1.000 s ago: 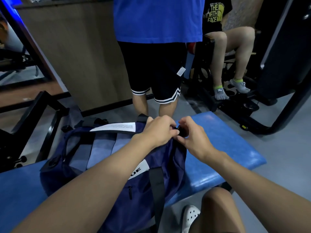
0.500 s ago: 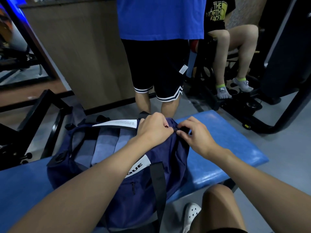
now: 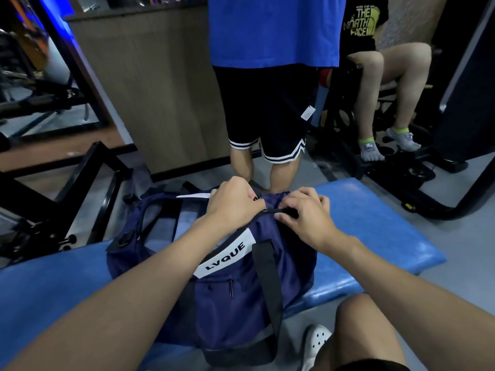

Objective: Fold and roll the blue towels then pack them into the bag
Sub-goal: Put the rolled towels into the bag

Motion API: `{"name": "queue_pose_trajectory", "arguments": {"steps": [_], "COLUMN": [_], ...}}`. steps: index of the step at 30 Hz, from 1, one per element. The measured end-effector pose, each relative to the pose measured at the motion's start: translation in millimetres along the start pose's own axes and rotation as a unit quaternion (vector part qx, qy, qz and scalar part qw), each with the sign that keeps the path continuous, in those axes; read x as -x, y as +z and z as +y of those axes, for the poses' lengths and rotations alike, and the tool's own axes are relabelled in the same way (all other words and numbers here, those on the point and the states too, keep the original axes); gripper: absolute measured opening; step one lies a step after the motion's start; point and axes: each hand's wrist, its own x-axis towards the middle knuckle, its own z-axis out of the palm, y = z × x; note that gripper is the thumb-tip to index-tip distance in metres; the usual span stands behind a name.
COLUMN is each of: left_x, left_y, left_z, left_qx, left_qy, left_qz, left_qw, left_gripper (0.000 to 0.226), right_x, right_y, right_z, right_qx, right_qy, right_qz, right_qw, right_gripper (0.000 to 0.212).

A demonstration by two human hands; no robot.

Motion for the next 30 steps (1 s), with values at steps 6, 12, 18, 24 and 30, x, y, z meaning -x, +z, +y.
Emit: {"name": "queue_pose_trajectory", "arguments": {"steps": [6,12,18,24,30], "left_x": [15.2,23.7,21.9,28.8,37.1], "left_y": [-14.7,-30.1,-37.6,-44.8,-63.5], "left_z": [-28.8,-63.2,-74.7,-83.5,-117.6], "left_qx": [-0.051,-0.038,0.007,-0.009,-0.091], "left_qy": [-0.019,-0.069,-0.047,-0.050,-0.066], "left_qz": [0.026,0.025,0.039,0.056,0.101], "left_qw": [0.998,0.997,0.998,0.997,0.989], "left_gripper": [0.035,0.034,0.030,0.029,0.026], "right_x": [2.5,4.2,-7.0,-16.7,-20.8], "right_y": [-2.4,-4.8,3.9,26.9,25.9], "right_z": [3.5,8.9,-39.8,-77.1,-72.5], "right_qx": [0.001,0.033,0.033,0.069,0.025], "right_qy": [0.020,0.080,-0.027,-0.077,-0.041], "right_qz": [-0.001,-0.008,-0.014,-0.047,-0.046], "right_qw": [1.000,0.996,0.999,0.993,0.998], "right_gripper": [0.009,0.007,0.036,0.024,0.015]}}
